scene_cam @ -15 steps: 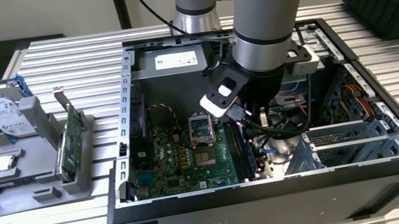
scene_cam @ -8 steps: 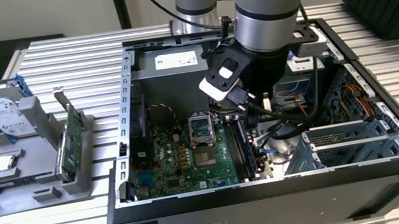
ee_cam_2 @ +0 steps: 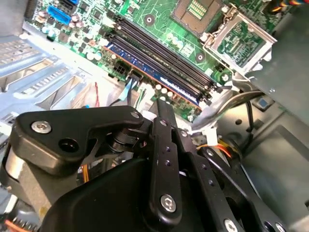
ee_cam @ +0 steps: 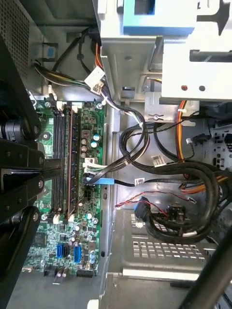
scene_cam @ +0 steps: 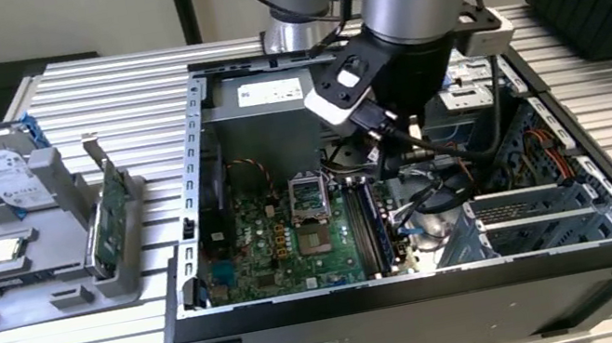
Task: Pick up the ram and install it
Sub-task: 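Press down the ram until it locks into place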
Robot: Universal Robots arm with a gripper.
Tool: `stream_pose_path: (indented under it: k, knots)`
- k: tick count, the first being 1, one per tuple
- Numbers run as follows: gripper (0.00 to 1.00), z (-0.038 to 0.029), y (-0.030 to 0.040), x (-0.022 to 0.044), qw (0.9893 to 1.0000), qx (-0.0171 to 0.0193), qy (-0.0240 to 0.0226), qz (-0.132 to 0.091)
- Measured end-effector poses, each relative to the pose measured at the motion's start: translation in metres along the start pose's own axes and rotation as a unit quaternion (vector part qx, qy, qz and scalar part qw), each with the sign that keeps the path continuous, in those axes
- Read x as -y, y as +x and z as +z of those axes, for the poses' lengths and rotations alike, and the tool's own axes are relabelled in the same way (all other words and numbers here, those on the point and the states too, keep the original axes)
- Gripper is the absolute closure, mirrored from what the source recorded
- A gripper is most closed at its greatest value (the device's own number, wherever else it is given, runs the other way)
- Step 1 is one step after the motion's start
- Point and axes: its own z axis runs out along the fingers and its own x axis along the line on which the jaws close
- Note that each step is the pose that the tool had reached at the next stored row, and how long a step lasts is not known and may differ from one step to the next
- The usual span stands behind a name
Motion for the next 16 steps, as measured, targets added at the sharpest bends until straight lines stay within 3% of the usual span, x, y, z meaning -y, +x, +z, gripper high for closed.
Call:
stream_pose_path:
  k: [5,16]
  knots:
    - [1.00,-0.0097,-0.0004,-0.0001,1.0000,0.0000,0.0001,0.000]
    - [1.00,-0.0102,-0.0005,-0.0001,1.0000,0.0000,0.0001,0.000]
